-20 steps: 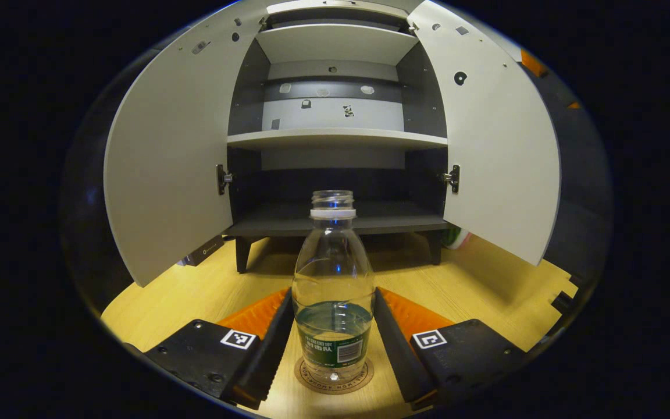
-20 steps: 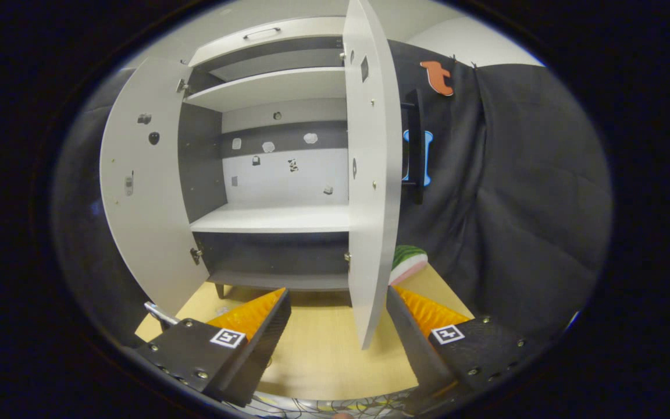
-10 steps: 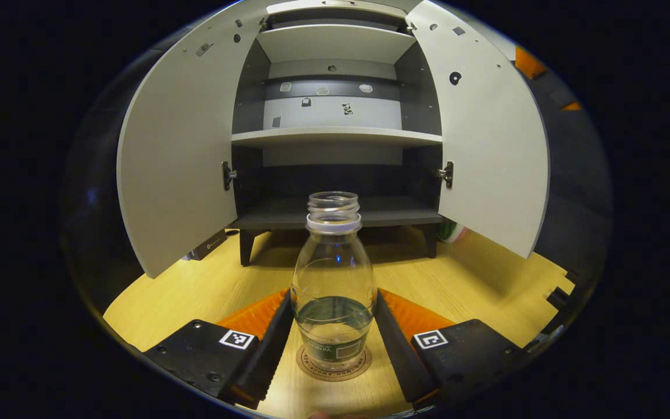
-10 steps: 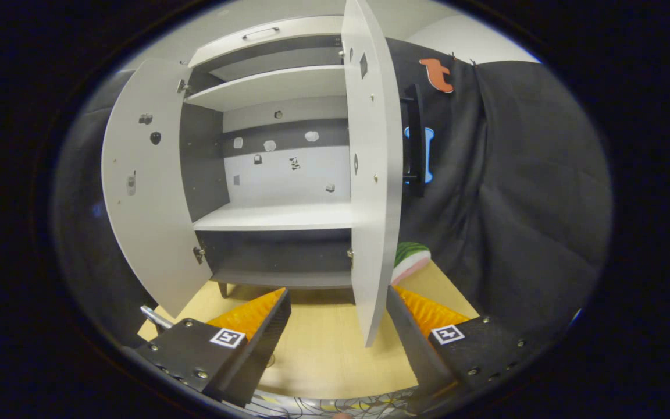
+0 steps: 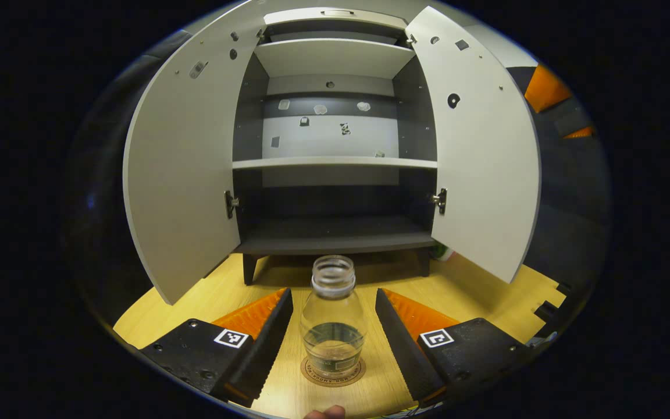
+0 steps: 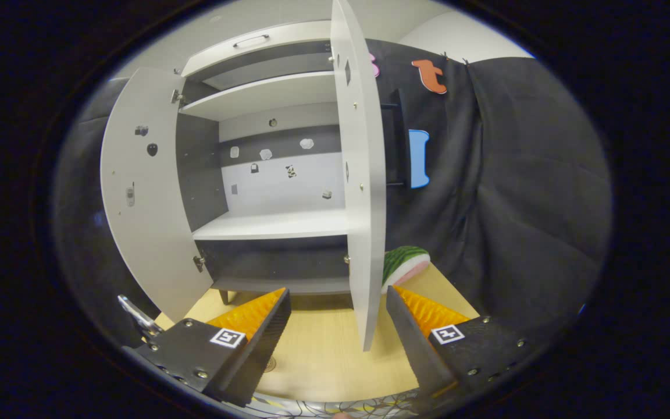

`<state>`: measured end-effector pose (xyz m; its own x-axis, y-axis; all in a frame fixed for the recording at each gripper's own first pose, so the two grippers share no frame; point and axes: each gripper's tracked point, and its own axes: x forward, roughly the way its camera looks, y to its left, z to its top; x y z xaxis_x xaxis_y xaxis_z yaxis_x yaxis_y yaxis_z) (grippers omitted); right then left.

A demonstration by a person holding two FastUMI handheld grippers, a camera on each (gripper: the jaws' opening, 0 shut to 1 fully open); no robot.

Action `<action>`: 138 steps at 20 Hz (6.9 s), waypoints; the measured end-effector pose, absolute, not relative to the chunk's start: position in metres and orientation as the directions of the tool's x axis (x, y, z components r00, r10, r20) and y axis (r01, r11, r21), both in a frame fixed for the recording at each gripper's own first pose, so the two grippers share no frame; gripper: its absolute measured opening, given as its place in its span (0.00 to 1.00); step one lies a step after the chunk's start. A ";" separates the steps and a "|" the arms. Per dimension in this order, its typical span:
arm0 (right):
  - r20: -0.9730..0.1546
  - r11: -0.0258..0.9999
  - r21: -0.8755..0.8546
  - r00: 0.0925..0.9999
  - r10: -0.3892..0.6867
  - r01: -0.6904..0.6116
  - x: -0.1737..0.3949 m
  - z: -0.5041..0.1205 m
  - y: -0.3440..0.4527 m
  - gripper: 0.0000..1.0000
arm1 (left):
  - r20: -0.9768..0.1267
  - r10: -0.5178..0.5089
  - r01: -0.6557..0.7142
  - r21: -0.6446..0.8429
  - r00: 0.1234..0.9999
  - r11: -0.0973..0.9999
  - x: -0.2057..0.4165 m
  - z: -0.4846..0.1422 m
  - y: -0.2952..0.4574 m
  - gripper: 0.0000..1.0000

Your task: Grasp the bottle in the cabinet with the left hand and place it on the coaster, then close the right door with the right hand and the left door with the left hand.

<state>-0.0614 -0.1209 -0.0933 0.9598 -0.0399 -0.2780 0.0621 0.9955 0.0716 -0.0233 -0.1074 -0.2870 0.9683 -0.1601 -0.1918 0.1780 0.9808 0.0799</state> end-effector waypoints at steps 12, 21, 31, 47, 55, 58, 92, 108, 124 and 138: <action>-0.130 0.991 0.095 0.988 -0.086 0.099 -0.035 -0.017 -0.203 1.00 | -0.027 -0.105 0.107 0.098 0.994 0.989 -0.025 -0.132 -0.098 0.93; -0.110 0.993 0.104 0.993 -0.041 0.053 0.009 -0.010 -0.219 1.00 | -0.029 -0.052 0.055 0.106 0.998 0.993 -0.028 -0.105 -0.075 0.93; -0.098 0.990 0.137 0.994 0.054 -0.040 0.016 -0.016 -0.197 0.98 | -0.067 -0.038 0.045 0.109 0.997 0.993 -0.036 -0.114 -0.059 0.93; -0.072 0.976 0.081 0.976 0.206 -0.200 0.050 -0.017 -0.092 0.98 | -0.061 0.006 -0.001 0.074 0.998 0.997 -0.037 -0.107 -0.016 0.93; -0.027 0.978 -0.029 0.978 0.205 -0.206 0.097 -0.013 -0.026 1.00 | -0.057 0.047 -0.044 0.041 0.997 0.998 -0.034 -0.098 0.023 0.93; -0.012 0.981 -0.053 0.983 0.184 -0.185 0.117 -0.012 -0.004 0.99 | -0.049 0.069 -0.067 0.041 0.996 0.997 -0.033 -0.093 0.042 0.93; -0.021 0.999 -0.046 1.000 0.003 -0.004 0.198 -0.026 0.042 1.00 | 0.025 0.018 -0.015 -0.091 1.000 0.996 0.014 0.010 0.169 0.90; -0.069 1.000 0.006 0.997 0.028 -0.027 0.115 -0.048 0.003 1.00 | 0.026 -0.095 0.095 -0.008 0.995 0.995 0.020 0.012 0.139 0.94; -0.089 0.997 -0.002 0.993 0.076 -0.077 0.066 -0.051 -0.002 1.00 | 0.019 -0.187 0.187 0.000 0.982 0.982 0.028 0.011 0.069 0.94; -0.103 0.997 0.035 0.993 0.065 -0.062 0.041 -0.049 -0.025 1.00 | 0.017 -0.223 0.223 0.036 0.975 0.974 0.076 0.001 -0.022 0.97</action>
<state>0.0414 -0.0253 -0.0491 0.9925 0.0654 -0.1030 -0.0621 0.9975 0.0351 0.0759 -0.0217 0.0010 0.9746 -0.2234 0.0173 0.2227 0.9742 0.0362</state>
